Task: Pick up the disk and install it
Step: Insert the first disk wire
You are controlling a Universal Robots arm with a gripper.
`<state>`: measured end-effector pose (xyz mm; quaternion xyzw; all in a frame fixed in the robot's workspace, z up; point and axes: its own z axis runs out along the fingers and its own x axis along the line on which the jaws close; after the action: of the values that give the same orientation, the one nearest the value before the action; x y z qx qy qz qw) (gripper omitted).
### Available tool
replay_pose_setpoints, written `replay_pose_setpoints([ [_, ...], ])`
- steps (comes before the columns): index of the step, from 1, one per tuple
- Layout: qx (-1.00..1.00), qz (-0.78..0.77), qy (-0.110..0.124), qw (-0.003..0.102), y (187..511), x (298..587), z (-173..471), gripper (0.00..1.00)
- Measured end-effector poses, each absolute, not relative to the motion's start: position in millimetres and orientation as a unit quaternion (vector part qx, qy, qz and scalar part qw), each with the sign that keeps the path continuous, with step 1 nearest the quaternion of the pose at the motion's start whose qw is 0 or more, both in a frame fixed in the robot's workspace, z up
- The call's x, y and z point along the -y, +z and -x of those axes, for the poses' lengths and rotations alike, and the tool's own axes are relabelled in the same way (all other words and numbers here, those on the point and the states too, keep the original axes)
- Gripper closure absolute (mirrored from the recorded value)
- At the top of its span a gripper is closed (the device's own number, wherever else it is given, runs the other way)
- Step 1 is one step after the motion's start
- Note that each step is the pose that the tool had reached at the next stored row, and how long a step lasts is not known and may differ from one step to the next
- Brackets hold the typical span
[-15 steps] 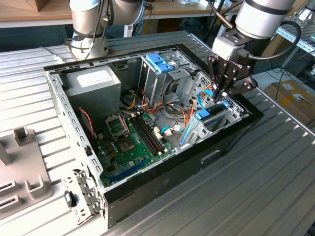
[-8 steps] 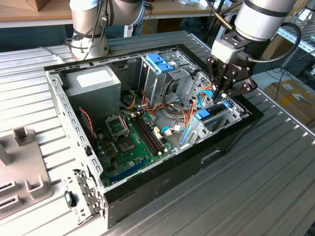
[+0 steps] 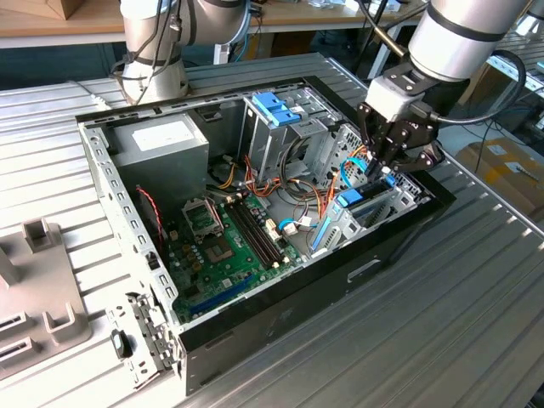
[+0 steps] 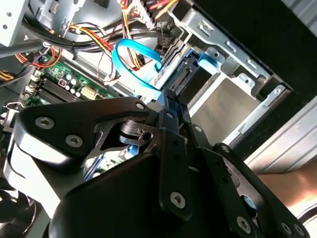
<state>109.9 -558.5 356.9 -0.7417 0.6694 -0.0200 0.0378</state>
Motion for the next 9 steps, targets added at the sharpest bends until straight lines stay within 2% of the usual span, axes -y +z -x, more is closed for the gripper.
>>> replay_pose_setpoints([
  [9,-0.669,0.742,-0.02,0.038,352.3,558.8,-108.9,0.84],
])
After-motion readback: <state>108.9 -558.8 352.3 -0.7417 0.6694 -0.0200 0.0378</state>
